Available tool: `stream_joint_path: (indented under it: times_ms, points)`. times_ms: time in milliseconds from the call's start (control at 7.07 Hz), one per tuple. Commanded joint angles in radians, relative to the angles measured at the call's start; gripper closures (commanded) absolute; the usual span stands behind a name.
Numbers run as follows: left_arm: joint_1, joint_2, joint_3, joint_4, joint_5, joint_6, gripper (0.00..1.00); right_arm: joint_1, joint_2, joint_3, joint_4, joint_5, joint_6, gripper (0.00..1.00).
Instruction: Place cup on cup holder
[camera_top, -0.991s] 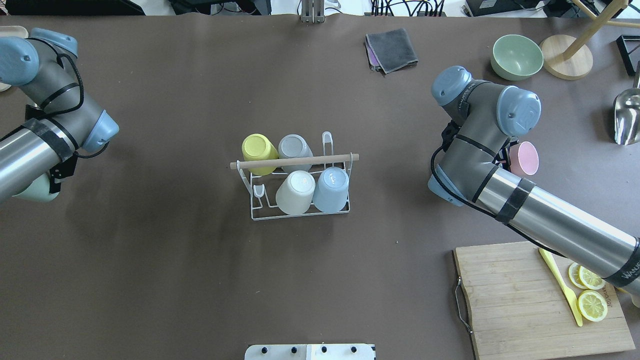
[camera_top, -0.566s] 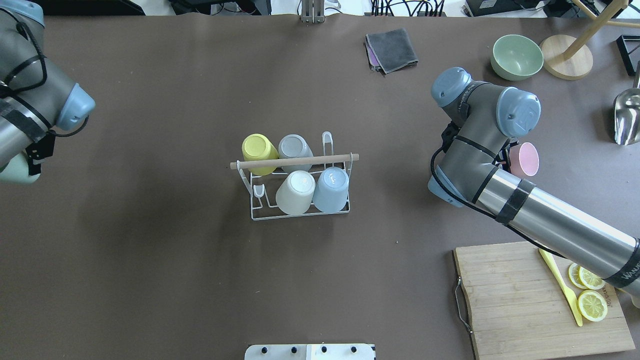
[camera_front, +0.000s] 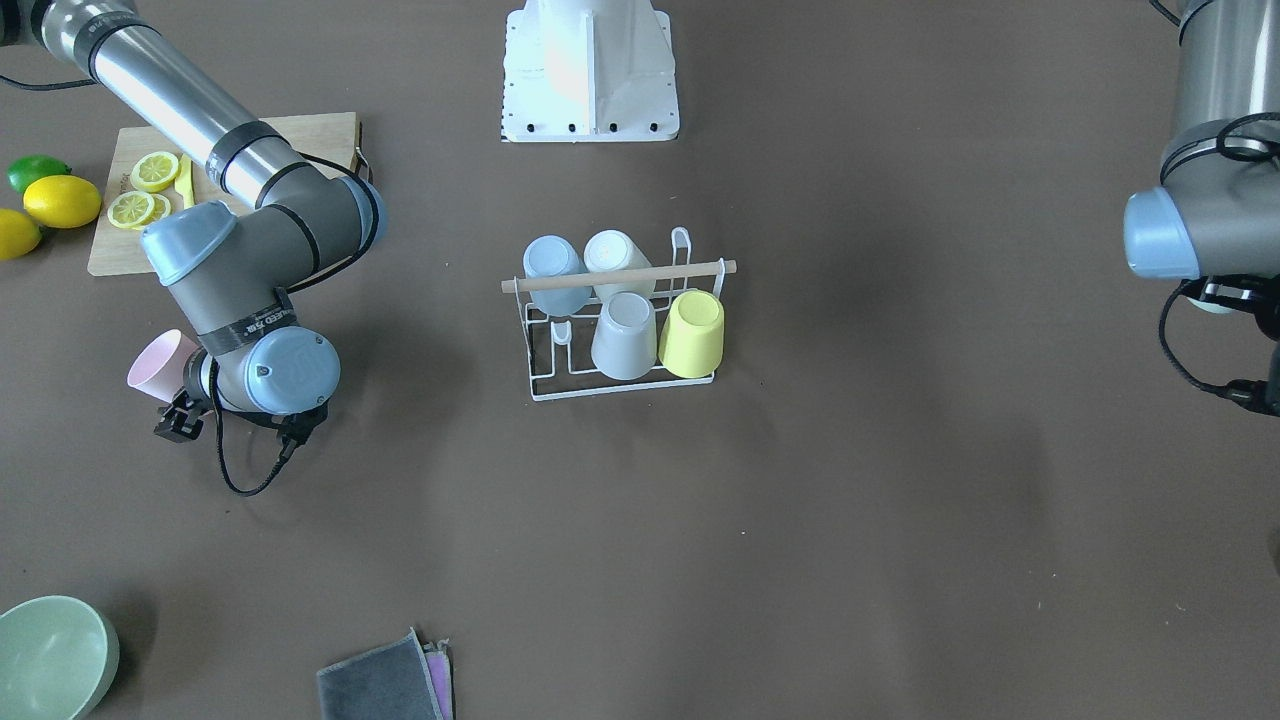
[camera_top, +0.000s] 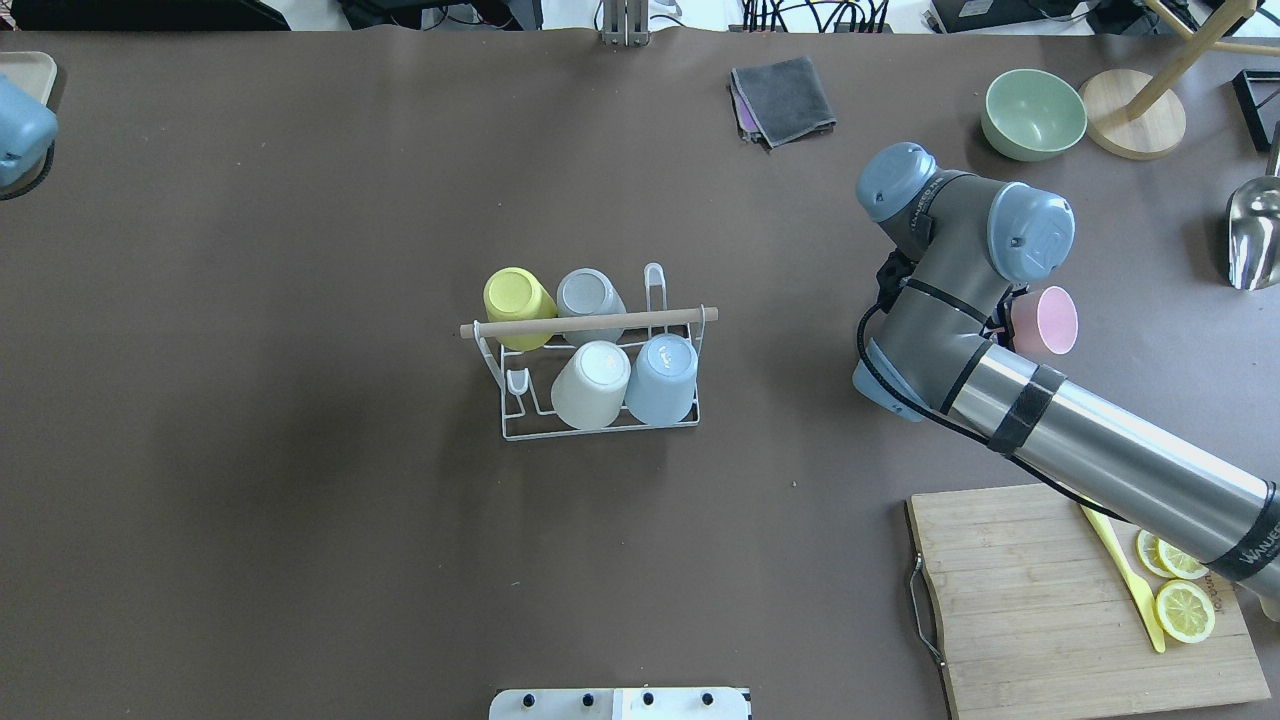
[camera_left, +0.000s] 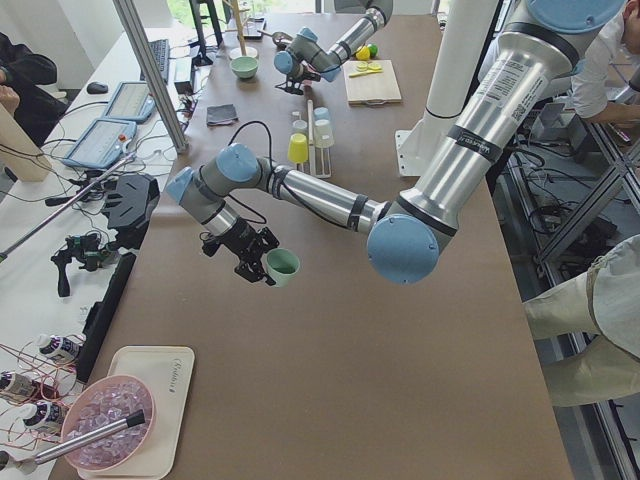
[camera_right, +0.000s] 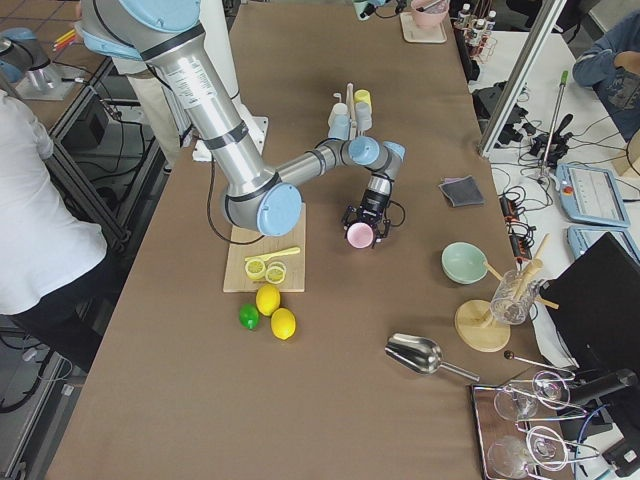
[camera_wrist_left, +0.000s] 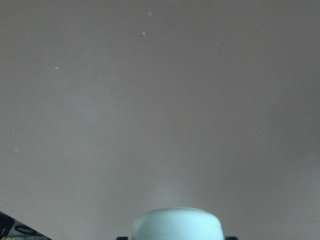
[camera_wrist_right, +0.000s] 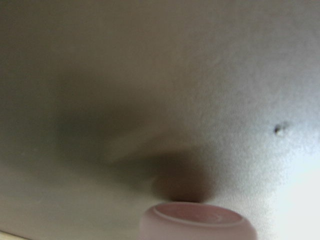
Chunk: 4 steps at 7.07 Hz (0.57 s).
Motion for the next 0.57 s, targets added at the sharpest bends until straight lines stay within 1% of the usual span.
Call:
stream_joint_path:
  times_ms: [0, 142, 283, 425]
  points:
    - [-0.028, 0.079, -0.133, -0.147, 0.092, -0.138, 1.0, -0.003, -0.001, -0.004, 0.006, -0.002, 0.001, 0.0]
    - [-0.022, 0.123, -0.163, -0.257, 0.152, -0.186, 1.0, -0.003, -0.001, -0.004, 0.006, -0.002, 0.001, 0.0]
    - [-0.005, 0.145, -0.164, -0.401, 0.202, -0.334, 1.0, -0.005, -0.001, -0.004, 0.006, -0.002, 0.001, 0.01]
    - [0.021, 0.203, -0.209, -0.53, 0.204, -0.474, 1.0, -0.006, -0.001, -0.004, 0.006, -0.002, 0.002, 0.1]
